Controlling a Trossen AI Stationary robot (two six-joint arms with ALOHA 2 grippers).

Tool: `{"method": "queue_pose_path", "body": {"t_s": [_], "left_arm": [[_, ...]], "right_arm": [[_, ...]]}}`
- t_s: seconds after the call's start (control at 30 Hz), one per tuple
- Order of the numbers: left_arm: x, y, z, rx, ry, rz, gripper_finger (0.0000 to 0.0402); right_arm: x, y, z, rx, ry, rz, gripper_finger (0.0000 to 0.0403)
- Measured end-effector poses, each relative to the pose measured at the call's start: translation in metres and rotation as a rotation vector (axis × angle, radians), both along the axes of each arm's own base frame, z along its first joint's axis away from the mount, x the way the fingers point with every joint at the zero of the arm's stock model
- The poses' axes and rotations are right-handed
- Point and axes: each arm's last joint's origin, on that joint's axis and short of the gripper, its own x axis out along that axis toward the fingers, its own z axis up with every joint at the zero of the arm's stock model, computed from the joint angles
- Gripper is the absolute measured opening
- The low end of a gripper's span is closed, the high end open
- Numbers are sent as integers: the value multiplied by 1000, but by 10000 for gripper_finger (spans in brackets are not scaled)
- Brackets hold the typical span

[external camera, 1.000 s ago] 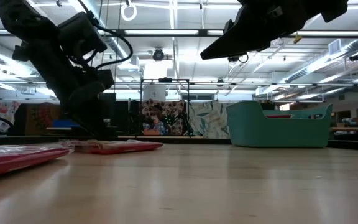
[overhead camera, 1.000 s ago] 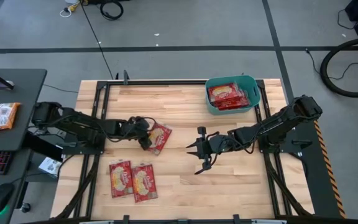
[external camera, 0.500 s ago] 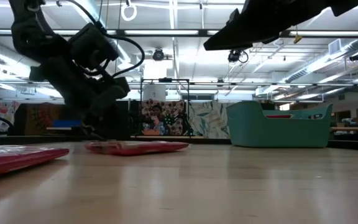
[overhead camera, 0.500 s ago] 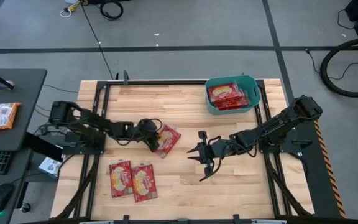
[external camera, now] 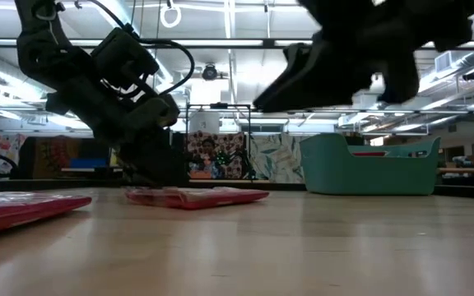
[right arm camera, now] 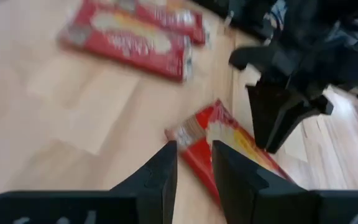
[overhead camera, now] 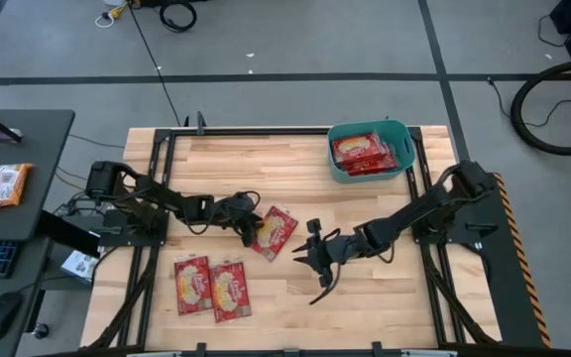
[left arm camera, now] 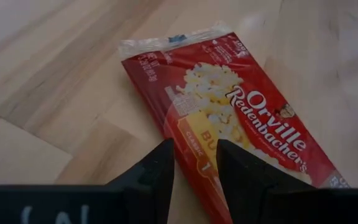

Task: Sort popcorn bags into baskets
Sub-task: Put the red popcorn bag into the green bin

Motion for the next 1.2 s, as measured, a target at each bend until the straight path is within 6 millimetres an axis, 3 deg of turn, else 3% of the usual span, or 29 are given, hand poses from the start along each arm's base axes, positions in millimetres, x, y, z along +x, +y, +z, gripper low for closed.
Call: {"method": "queue_pose_path", "body": {"t_s": [0.23, 0.47, 1.0, 1.2], "left_arm": [[1, 0, 2, -20, -24, 14, 126], [1, 0, 2, -26, -28, 18, 126], [1, -8, 2, -84, -23, 2, 126], [1, -12, 2, -73, -24, -5, 126]], "right_arm": [[20, 3, -27, -148, 76, 11, 138], [40, -12, -43, -218, 129, -35, 180], [50, -36, -45, -220, 203, 58, 179], [59, -42, -68, -270, 201, 92, 178]]}}
